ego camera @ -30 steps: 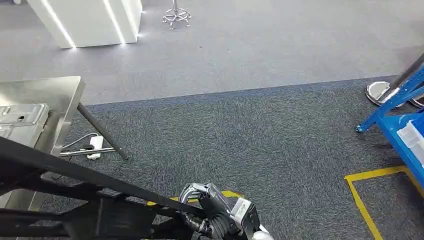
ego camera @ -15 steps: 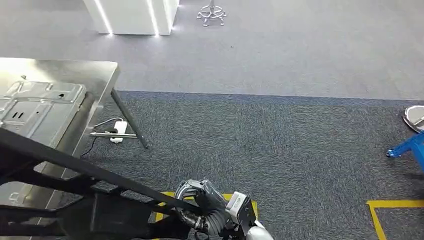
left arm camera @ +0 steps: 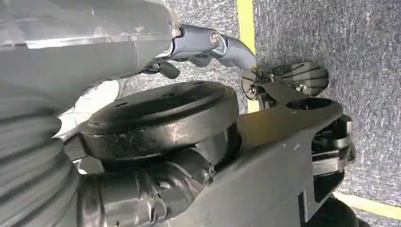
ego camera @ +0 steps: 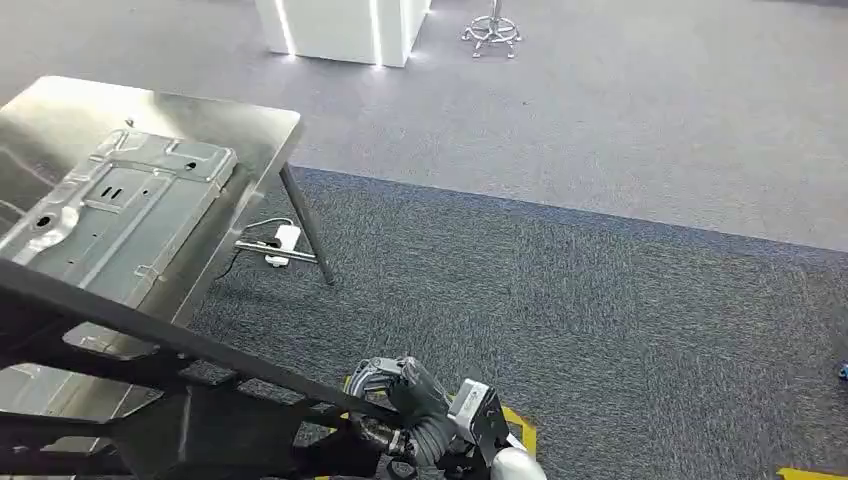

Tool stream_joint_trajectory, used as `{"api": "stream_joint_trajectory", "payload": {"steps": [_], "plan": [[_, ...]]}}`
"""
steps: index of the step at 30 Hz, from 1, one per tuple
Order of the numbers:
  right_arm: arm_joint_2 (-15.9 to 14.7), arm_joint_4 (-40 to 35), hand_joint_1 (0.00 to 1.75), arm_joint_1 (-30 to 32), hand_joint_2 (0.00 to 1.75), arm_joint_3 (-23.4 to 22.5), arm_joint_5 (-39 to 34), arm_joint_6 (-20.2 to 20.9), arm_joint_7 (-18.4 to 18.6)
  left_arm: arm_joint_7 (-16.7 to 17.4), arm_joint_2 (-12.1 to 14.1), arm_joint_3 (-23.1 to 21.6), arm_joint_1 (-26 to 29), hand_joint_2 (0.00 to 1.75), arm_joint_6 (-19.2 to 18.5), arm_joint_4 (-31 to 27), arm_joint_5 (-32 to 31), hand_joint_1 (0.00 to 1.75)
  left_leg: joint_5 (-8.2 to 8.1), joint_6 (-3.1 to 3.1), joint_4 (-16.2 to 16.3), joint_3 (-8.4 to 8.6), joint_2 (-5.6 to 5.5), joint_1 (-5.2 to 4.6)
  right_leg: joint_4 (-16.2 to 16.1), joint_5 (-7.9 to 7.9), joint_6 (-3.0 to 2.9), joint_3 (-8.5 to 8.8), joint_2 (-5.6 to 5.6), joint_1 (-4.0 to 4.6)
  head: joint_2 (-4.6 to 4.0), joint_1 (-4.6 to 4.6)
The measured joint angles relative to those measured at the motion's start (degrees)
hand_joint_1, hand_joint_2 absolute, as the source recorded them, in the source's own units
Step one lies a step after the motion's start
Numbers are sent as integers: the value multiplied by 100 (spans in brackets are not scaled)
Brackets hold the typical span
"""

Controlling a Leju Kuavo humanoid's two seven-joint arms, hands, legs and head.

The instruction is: Take the parts from the cabinet and place them on the table.

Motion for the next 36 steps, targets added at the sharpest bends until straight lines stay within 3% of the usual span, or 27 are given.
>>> {"api": "stream_joint_trajectory", "payload": {"steps": [2,3,5,6,7,8,9,10,11,12,15,16,17,18,20,21,22,23,24,25,26,27,30,31,33,35,36], "plan": [[17,0,155,-21,175,0,-2,2,-2,0,2,0,4,175,0,0,-4,0,-195,-61,281,-78,404,-4,-61,0,-75,73,-131,-2,0,-15],[22,0,155,-22,175,2,-7,2,-2,-9,2,0,-12,175,0,0,-2,0,-429,-102,712,-295,503,11,-59,-11,-95,82,-209,11,0,-15],[20,11,155,-18,175,0,-7,2,0,-26,11,2,-53,175,2,0,2,0,-774,-156,1565,-714,554,30,-55,-42,-108,95,-373,21,0,-15],[22,22,155,-18,175,2,-7,7,0,-37,11,2,-66,175,0,0,4,0,-785,-169,1731,-792,560,37,-54,-51,-105,104,-430,21,2,-18],[22,31,155,-19,175,4,-4,9,0,-42,11,2,-66,175,2,0,4,0,-615,-188,1612,-727,577,59,-54,-71,-94,127,-514,19,0,-15],[22,33,155,-24,175,7,-4,9,0,-39,15,2,-54,175,2,0,4,0,-391,-194,1260,-554,619,75,-51,-90,-82,148,-568,17,2,-17],[22,33,155,-30,175,7,-7,9,0,-35,15,4,-42,175,2,0,0,0,-115,-196,720,-275,680,91,-49,-110,-64,180,-615,11,0,-15],[24,33,155,-35,175,7,-7,9,0,-35,15,7,-29,175,2,0,-2,0,103,-197,178,-11,822,102,-43,-139,-34,214,-663,9,0,-15],[24,31,155,-42,175,7,-7,9,0,-35,11,7,-2,175,2,0,-2,0,-35,-185,66,51,1012,24,-49,-150,-1,213,-694,47,0,-20],[24,31,155,-54,175,7,-7,9,0,-35,15,9,1,175,2,0,-2,0,15,-89,9,40,938,24,-24,-162,26,198,-727,65,0,-13],[24,33,155,-72,175,11,-7,11,0,-37,15,22,25,175,0,0,-2,0,21,23,7,0,776,4,-60,-161,100,229,-878,68,2,-13],[28,31,155,-88,175,13,-7,11,0,-37,15,24,34,175,0,0,0,0,52,84,-44,44,733,27,-42,-208,163,223,-802,41,0,-11],[26,28,155,-97,175,13,-9,11,0,-37,11,26,30,175,0,0,0,0,55,116,-56,54,697,33,118,-330,171,171,-542,21,0,-9],[26,28,155,-97,175,13,-9,11,-2,-37,13,26,19,175,0,0,0,0,59,154,-53,48,665,32,491,-544,163,-12,-380,19,0,-9],[9,35,155,-73,175,13,-15,11,-2,-35,11,26,22,175,0,0,-2,0,49,183,-48,42,567,11,1455,-927,161,-513,-271,27,2,-9],[2,44,155,-65,175,13,-15,11,0,-35,11,28,22,175,-2,0,-2,0,49,184,-39,42,492,-1,1779,-966,155,-707,-258,28,0,-9],[2,55,155,-62,175,13,-15,9,0,-35,11,28,22,175,-2,0,-2,0,43,191,-29,46,418,-9,1795,-846,139,-767,-254,29,2,-11],[2,61,155,-64,175,13,-15,9,0,-37,11,28,21,175,-2,0,-2,0,36,191,-14,57,341,-12,1547,-610,117,-688,-243,29,0,-9],[2,63,155,-66,175,13,-15,9,0,-37,11,28,19,175,-2,0,0,0,25,188,-4,75,255,-14,1069,-291,87,-488,-207,29,0,-9],[2,63,155,-67,175,13,-15,11,0,-37,9,28,17,175,-4,0,0,0,9,178,6,100,173,-15,474,31,50,-236,-86,31,2,-9],[0,66,155,-70,175,13,-15,11,0,-37,-5,31,22,175,-9,2,-2,0,0,169,8,92,130,13,164,44,19,-90,155,31,2,-7],[0,63,155,-66,175,13,-17,11,-2,-37,-13,31,0,175,-11,0,-4,0,-10,141,44,60,76,-23,44,28,24,-67,225,26,0,-13],[2,63,155,-82,175,13,-24,13,-11,-46,-18,37,14,175,-9,0,-4,0,28,16,-31,13,-81,44,37,21,12,-46,93,72,0,-9],[13,63,155,-84,175,15,-24,13,-11,-46,-13,39,10,175,-9,0,-7,0,13,-15,-10,17,-72,16,-55,59,-35,7,34,-7,0,-9],[20,61,155,-93,175,15,-31,15,-15,-44,-13,48,10,175,-9,0,-13,0,-201,-45,336,-108,442,5,-125,63,-92,90,-111,16,0,-40],[20,63,155,-81,175,15,-37,13,-15,-53,-9,68,-28,175,-2,0,-11,0,-646,-101,1240,-558,543,26,-115,34,-120,101,-299,40,0,-37],[20,66,155,-73,175,15,-35,13,-15,-57,0,76,-47,175,-2,0,-13,0,-756,-123,1587,-727,550,30,-109,19,-119,101,-386,42,0,-35]]}}
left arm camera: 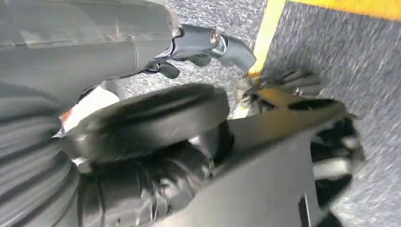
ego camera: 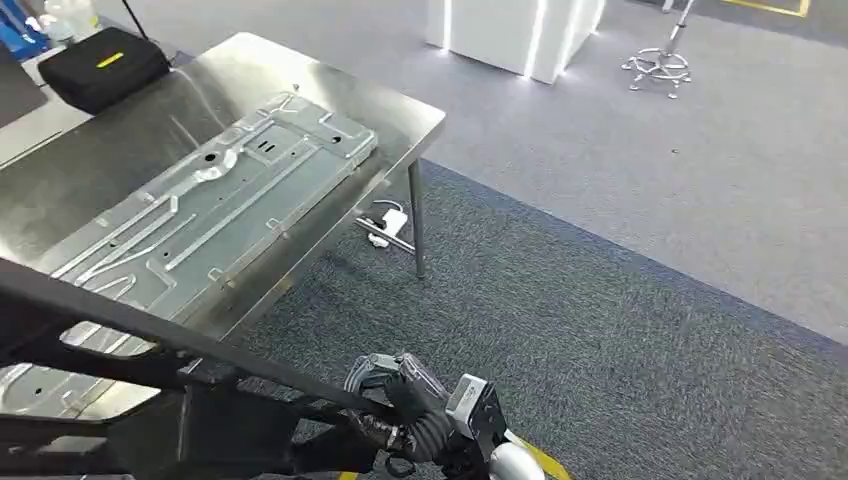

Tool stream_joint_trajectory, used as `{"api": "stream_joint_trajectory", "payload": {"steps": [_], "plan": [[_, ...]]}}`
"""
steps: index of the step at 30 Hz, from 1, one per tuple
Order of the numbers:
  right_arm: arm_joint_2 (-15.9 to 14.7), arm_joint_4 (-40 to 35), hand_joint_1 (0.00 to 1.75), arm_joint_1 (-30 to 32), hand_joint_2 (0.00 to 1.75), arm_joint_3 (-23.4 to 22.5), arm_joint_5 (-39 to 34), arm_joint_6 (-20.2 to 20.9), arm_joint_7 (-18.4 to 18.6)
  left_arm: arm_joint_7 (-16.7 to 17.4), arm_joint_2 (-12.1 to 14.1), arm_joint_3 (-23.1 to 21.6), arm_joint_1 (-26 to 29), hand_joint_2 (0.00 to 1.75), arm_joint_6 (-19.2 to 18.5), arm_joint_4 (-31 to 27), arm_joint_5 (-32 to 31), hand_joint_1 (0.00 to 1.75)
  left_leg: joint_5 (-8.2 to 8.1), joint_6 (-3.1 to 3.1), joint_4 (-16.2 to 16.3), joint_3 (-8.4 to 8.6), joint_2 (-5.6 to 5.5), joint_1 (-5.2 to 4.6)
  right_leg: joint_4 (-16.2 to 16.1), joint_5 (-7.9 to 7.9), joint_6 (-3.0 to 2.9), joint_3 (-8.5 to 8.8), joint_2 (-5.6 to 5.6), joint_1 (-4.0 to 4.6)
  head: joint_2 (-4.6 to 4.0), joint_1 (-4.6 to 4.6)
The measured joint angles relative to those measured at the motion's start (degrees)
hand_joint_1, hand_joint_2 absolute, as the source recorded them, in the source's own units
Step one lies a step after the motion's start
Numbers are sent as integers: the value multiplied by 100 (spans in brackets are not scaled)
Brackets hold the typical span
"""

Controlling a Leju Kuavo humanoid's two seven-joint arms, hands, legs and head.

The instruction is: Take the parts from the cabinet and place them on the table.

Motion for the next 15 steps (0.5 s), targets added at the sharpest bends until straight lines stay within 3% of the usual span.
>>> {"api": "stream_joint_trajectory", "payload": {"steps": [1,2,3,4,5,6,7,10,11,12,13,15], "plan": [[0,0,155,6,175,0,0,0,0,0,2,2,-14,175,0,0,0,0,34,-19,114,-50,8,7,7,-16,5,5,-79,0,0,-2],[0,0,155,6,175,0,0,0,0,0,4,5,-12,175,-2,0,-4,0,193,-29,-61,41,29,22,16,-32,13,15,-144,0,0,-2],[0,0,155,1,175,0,0,0,0,4,4,9,1,175,0,0,-20,0,427,-35,-448,238,75,37,24,-51,27,29,-198,0,0,0],[0,-2,155,-2,175,0,0,0,0,9,4,13,19,175,2,0,-37,0,722,-36,-1038,543,166,49,38,-77,45,56,-253,-4,0,-2],[0,-2,155,-2,175,0,0,0,-2,11,4,20,28,175,9,0,-42,0,822,-31,-1529,760,417,46,45,-105,72,78,-302,1,0,0],[0,-2,155,-4,175,0,0,0,-2,11,4,26,51,175,11,0,-44,0,752,-1,-1584,799,537,-38,54,-117,96,67,-332,48,2,-2],[0,-2,155,-6,175,0,0,0,-4,11,9,37,54,175,20,0,-46,0,785,75,-1596,782,452,-31,62,-114,120,58,-362,50,2,7],[2,-4,155,-11,175,0,0,-4,-4,-2,11,61,73,175,77,0,-46,0,799,176,-1631,760,267,-39,34,-127,204,102,-537,50,0,4],[0,-15,155,-15,175,0,0,-4,-4,-28,9,70,89,175,127,0,-35,0,833,225,-1681,808,225,-1,95,-190,257,94,-371,10,0,11],[0,-33,155,-16,175,0,0,-4,-11,-50,11,83,86,175,162,0,-22,0,833,247,-1685,815,179,0,287,-325,261,10,-125,2,2,9],[-2,-44,155,-8,175,0,0,-7,-15,-79,15,103,74,175,210,0,15,0,837,283,-1684,806,140,-2,657,-532,257,-177,11,1,0,18],[-26,-46,155,32,175,0,0,-22,-15,-136,15,155,72,175,297,0,31,0,835,309,-1681,799,30,-22,1556,-889,255,-644,111,-1,0,15]]}}
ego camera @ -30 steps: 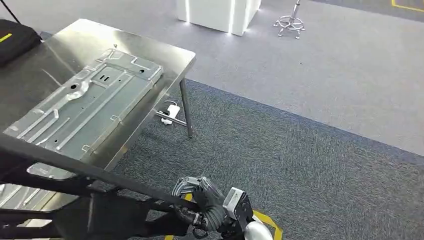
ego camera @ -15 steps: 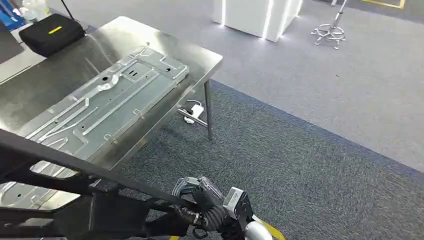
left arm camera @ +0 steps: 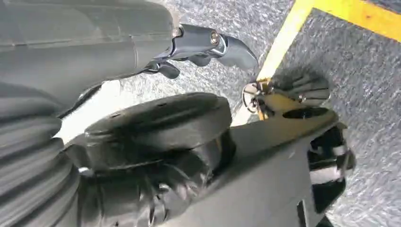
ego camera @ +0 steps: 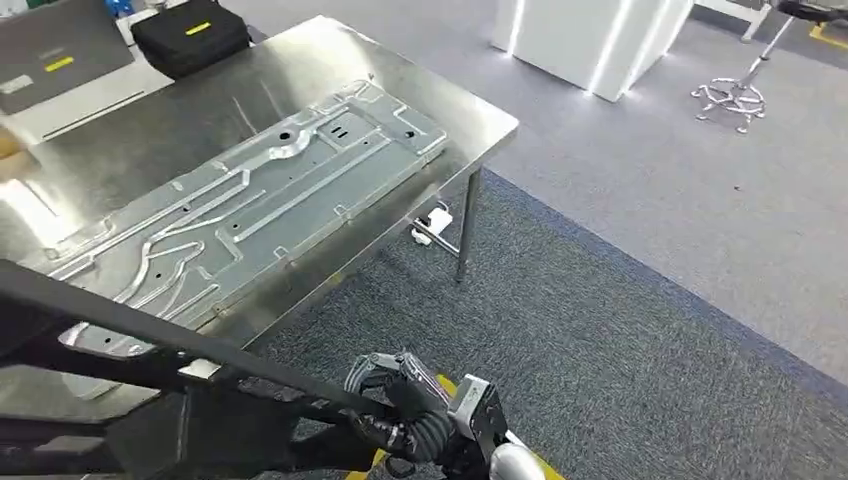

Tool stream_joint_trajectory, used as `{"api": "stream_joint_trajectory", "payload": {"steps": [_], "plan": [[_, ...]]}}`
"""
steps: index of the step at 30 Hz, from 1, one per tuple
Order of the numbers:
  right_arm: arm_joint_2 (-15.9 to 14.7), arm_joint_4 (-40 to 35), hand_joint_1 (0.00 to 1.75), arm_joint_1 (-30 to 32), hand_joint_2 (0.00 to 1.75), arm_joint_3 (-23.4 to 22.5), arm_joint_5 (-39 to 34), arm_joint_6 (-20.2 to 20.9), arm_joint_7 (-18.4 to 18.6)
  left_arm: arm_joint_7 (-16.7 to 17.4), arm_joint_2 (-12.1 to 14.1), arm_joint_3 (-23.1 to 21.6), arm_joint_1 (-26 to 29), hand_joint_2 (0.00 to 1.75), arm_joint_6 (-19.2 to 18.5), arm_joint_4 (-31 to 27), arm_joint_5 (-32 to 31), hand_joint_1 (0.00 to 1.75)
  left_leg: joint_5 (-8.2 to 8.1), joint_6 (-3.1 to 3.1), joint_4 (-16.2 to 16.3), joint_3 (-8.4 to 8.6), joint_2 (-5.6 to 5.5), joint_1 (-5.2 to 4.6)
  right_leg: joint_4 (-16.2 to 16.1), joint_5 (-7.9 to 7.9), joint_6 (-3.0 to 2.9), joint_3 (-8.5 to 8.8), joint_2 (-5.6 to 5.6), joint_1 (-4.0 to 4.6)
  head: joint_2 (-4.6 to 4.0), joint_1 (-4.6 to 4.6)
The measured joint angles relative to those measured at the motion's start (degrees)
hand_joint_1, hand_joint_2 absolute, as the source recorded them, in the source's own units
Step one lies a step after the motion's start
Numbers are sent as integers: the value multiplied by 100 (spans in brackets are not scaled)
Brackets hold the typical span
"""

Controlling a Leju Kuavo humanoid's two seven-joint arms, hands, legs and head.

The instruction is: Take the parts from the cabinet and place them on the table.

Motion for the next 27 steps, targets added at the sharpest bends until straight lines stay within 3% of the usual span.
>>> {"api": "stream_joint_trajectory", "payload": {"steps": [1,2,3,4,5,6,7,10,11,12,13,15,16,17,18,19,20,21,22,25,26,27], "plan": [[-15,2,155,26,175,0,0,-2,0,-20,0,35,7,175,41,0,13,0,-1,1,10,-1,-76,-4,276,-22,-7,-170,12,0,0,0],[-28,0,155,48,175,0,2,-7,0,-48,0,57,8,175,63,0,17,0,-3,3,16,5,-152,-4,226,117,-15,-180,15,-1,0,0],[-37,0,155,53,175,0,2,-11,0,-61,0,70,7,175,76,0,37,0,-7,-1,25,13,-229,-4,-59,352,-29,-76,27,-2,2,0],[-37,-6,155,50,175,0,2,-13,0,-70,0,85,1,175,94,0,39,0,-14,-11,39,25,-310,-2,-545,655,-51,131,71,-6,0,2],[-37,-15,155,49,175,0,2,-13,0,-76,-2,94,-6,175,105,0,48,0,-28,-30,55,31,-373,3,-1043,918,-75,350,217,-12,0,0],[-39,-26,155,49,175,0,2,-13,0,-81,-9,105,-7,175,111,0,48,0,-42,-50,74,5,-411,20,-1320,929,-93,466,515,-19,0,0],[-39,-35,155,59,175,0,2,-11,0,-81,-11,118,-31,175,113,0,48,0,-56,-86,128,-33,-470,-4,-1438,904,-73,474,571,-29,0,-2],[-46,-57,155,50,175,0,4,-11,-2,-85,-9,179,-12,175,127,0,59,0,-18,-205,61,-95,-620,47,-1426,910,-92,502,427,23,0,-2],[-44,-68,155,51,175,0,2,-11,-2,-83,-2,194,-16,175,127,0,68,0,-48,-229,108,-83,-628,41,-1517,949,-140,547,337,-43,0,-2],[-41,-77,155,48,175,2,2,-11,-2,-83,4,203,-16,175,129,0,83,0,-109,-237,204,-110,-402,39,-1543,946,-159,582,270,-33,2,-4],[-37,-90,155,47,175,0,2,-9,-2,-83,4,212,-22,175,135,0,87,0,-330,-266,540,-272,-136,30,-1552,935,-221,609,181,-15,2,-17],[-39,-94,155,57,175,0,0,-7,-2,-98,7,229,-26,175,133,0,92,0,-713,-316,1360,-682,-9,55,-1544,912,-251,612,13,15,2,-15],[-44,-92,155,62,175,0,4,-7,-2,-100,9,236,-47,175,133,0,94,0,-819,-336,1700,-858,12,62,-1537,899,-253,610,-83,24,0,-15],[-46,-92,155,63,175,0,9,-7,-2,-100,9,238,-59,175,133,0,92,0,-793,-349,1804,-908,25,69,-1533,887,-250,611,-155,25,0,-15],[-46,-94,155,63,175,0,9,-7,-2,-98,9,242,-52,175,133,0,92,0,-626,-358,1618,-814,42,79,-1528,871,-240,622,-229,25,2,-15],[-46,-94,155,60,175,0,9,-7,-2,-96,15,249,-44,175,133,0,90,0,-392,-360,1221,-606,67,90,-1523,856,-231,640,-285,24,0,-15],[-46,-94,155,57,175,0,7,-7,-2,-90,20,260,-32,175,133,0,90,0,-104,-357,624,-287,158,97,-1516,831,-213,669,-339,23,2,-17],[-46,-96,155,57,175,0,9,-7,-2,-90,22,269,-24,175,135,0,92,0,-2,-342,126,-56,381,92,-1503,807,-184,693,-382,33,0,-13],[-46,-96,155,52,175,0,9,-9,-2,-81,22,271,-11,175,135,0,94,0,-58,-285,122,-40,471,30,-1503,797,-157,689,-410,75,0,-13],[-46,-96,155,47,175,0,9,-9,-2,-81,31,288,8,175,133,0,98,0,-27,-189,101,-87,297,3,-1523,802,-84,701,-532,54,0,-13],[-44,-98,155,39,175,0,9,-15,-2,-81,31,304,3,175,133,0,98,0,-5,-136,42,-61,234,29,-1521,776,-34,729,-581,67,2,-13],[-44,-98,155,32,175,0,9,-17,-2,-81,28,317,10,175,133,0,101,0,24,-99,-2,-18,191,61,-1454,720,11,724,-389,19,2,-11]]}}
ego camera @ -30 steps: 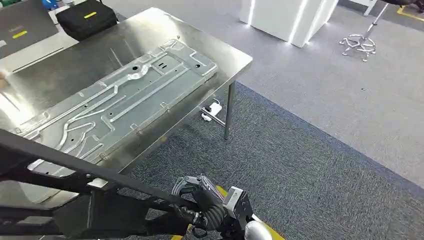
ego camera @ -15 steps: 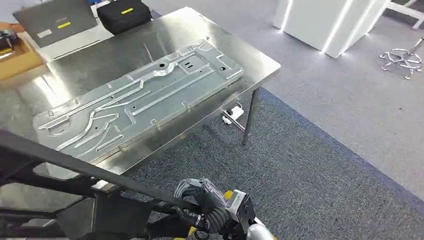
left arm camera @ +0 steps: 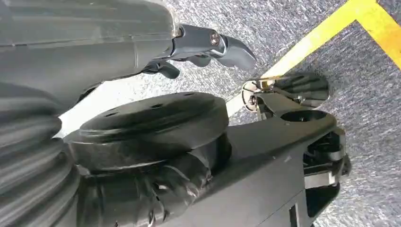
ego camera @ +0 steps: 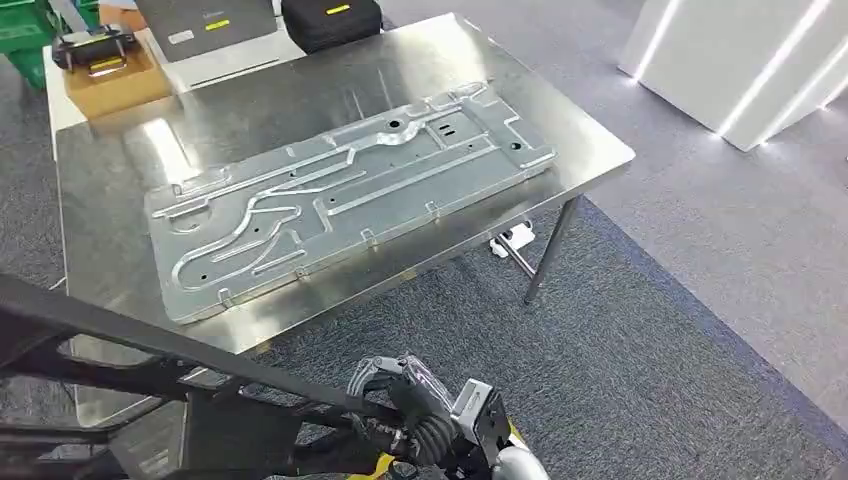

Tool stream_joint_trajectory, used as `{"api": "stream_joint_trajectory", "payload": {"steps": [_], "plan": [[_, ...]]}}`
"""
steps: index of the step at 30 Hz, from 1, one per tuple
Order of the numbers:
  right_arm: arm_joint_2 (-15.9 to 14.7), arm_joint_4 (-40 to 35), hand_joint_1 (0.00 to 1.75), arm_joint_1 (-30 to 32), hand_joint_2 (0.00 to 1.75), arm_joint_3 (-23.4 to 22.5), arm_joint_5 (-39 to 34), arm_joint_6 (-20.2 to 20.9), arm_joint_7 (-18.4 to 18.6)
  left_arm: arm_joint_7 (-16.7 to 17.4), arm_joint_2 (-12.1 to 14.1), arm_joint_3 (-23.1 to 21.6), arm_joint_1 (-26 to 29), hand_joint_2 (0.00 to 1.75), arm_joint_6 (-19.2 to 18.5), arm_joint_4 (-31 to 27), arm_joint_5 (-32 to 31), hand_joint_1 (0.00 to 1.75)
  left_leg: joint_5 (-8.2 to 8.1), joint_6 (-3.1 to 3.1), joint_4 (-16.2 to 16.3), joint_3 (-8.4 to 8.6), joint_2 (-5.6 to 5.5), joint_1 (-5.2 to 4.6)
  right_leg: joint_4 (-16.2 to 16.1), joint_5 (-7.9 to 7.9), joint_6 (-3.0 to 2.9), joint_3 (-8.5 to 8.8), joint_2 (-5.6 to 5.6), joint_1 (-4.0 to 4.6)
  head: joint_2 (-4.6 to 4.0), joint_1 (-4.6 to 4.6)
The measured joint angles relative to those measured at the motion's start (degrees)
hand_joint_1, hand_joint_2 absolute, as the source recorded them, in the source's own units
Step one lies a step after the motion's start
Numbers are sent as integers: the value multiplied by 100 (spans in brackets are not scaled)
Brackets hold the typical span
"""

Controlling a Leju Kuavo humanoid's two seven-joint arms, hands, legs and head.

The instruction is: Take the parts from the cabinet and place them on the table.

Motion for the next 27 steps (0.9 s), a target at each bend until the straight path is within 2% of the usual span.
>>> {"api": "stream_joint_trajectory", "payload": {"steps": [1,2,3,4,5,6,7,9,10,12,14,15,16,17,18,19,20,21,22,24,25,26,27], "plan": [[0,-4,155,-5,175,0,0,0,0,0,0,7,-11,175,-2,0,0,0,8,35,-3,9,-44,2,213,-153,0,-96,236,-3,0,0],[-2,-2,155,2,175,0,0,-11,0,0,0,9,-19,175,-2,0,0,0,9,53,-2,2,-83,1,565,-353,0,-269,340,-6,0,7],[-11,2,155,13,175,0,-2,-33,0,0,0,11,-27,175,-4,0,0,0,9,65,0,-2,-120,-4,1051,-576,4,-509,386,-6,0,4],[-26,7,155,23,175,0,0,-64,7,0,-2,13,-28,175,-4,0,-2,0,5,80,4,-6,-143,-14,1511,-723,9,-756,407,-5,0,7],[-39,15,155,25,175,0,-2,-74,15,-2,-2,15,-25,175,-7,0,-4,0,4,81,14,-6,-192,-17,1726,-719,7,-892,408,-5,0,2],[-46,33,155,23,175,0,-9,-88,22,0,-2,16,-25,175,-7,0,-7,0,-5,83,26,0,-237,-16,1649,-561,3,-891,409,-6,-2,6],[-50,35,155,16,175,0,-17,-90,24,0,0,18,-26,175,-7,0,-11,0,-16,73,41,8,-276,-15,1361,-338,-5,-783,409,-11,0,4],[-48,35,155,-18,175,0,-39,-101,50,4,0,18,-30,175,-9,0,-15,0,-58,34,95,21,-332,-14,355,214,-27,-341,431,-40,0,4],[-50,53,155,-67,175,0,-52,-109,68,13,0,18,-23,175,-17,0,-22,0,-78,1,119,-11,-342,-31,144,132,-33,-242,511,-39,-2,4],[-48,83,155,-148,175,0,-66,-151,116,18,0,20,-31,175,-24,0,-44,0,-73,-69,138,-55,-359,-46,92,172,-61,-277,502,-12,-2,2],[-48,122,155,-225,175,-2,-79,-175,153,17,0,22,-30,175,-26,0,-50,0,-67,-136,110,-40,-361,-28,73,185,-123,-271,501,8,-2,7],[-41,136,155,-260,175,-7,-79,-175,162,17,4,22,-30,175,-24,0,-50,0,-107,-164,152,-52,-333,-17,17,218,-174,-241,473,-33,0,2],[-37,153,155,-296,175,-9,-79,-175,171,18,4,22,-31,175,-26,0,-52,0,-229,-186,317,-106,-238,-19,4,218,-206,-226,457,-28,-2,4],[-35,164,155,-326,175,-9,-79,-179,179,18,4,22,-35,175,-35,0,-55,0,-427,-204,641,-262,-210,-15,4,216,-228,-232,437,-27,-2,0],[-35,184,155,-363,175,-9,-79,-210,206,13,4,22,-44,175,-57,0,-63,0,-667,-222,1120,-484,-192,-12,5,211,-237,-235,409,-15,-2,0],[-35,217,155,-418,175,-11,-79,-250,265,11,4,22,-65,175,-74,0,-79,0,-839,-236,1541,-678,-177,-13,7,205,-246,-240,378,-4,0,0],[-35,273,155,-515,175,-18,-63,-311,319,11,4,22,-87,175,-98,0,-112,0,-897,-242,1835,-810,-167,-12,12,204,-248,-244,357,5,0,0],[-35,361,155,-635,175,-20,-11,-392,396,15,4,22,-95,175,-118,0,-140,0,-825,-236,1847,-806,-164,-12,14,204,-248,-241,348,12,0,2],[-33,426,155,-759,175,-22,39,-473,471,22,7,22,-93,175,-126,0,-175,0,-653,-224,1628,-702,-163,-12,16,204,-248,-236,345,17,0,0],[0,615,155,-1150,175,-39,96,-669,641,55,11,22,-81,175,-149,0,-251,0,-116,-178,629,-217,-153,-13,28,201,-243,-222,346,20,-2,0],[35,763,155,-1407,175,-59,120,-772,729,68,17,22,-64,175,-177,0,-289,0,-76,-147,229,-50,-101,-25,28,202,-234,-233,347,20,-2,4],[70,905,155,-1647,175,-88,140,-864,802,79,20,20,-62,175,-201,0,-319,0,-108,-135,113,-27,-93,-72,55,211,-194,-269,358,57,-2,0],[109,1079,155,-1911,175,-120,151,-968,885,87,20,20,-69,175,-232,0,-363,0,-90,-90,140,-48,-107,-73,43,235,-149,-300,351,48,0,2]]}}
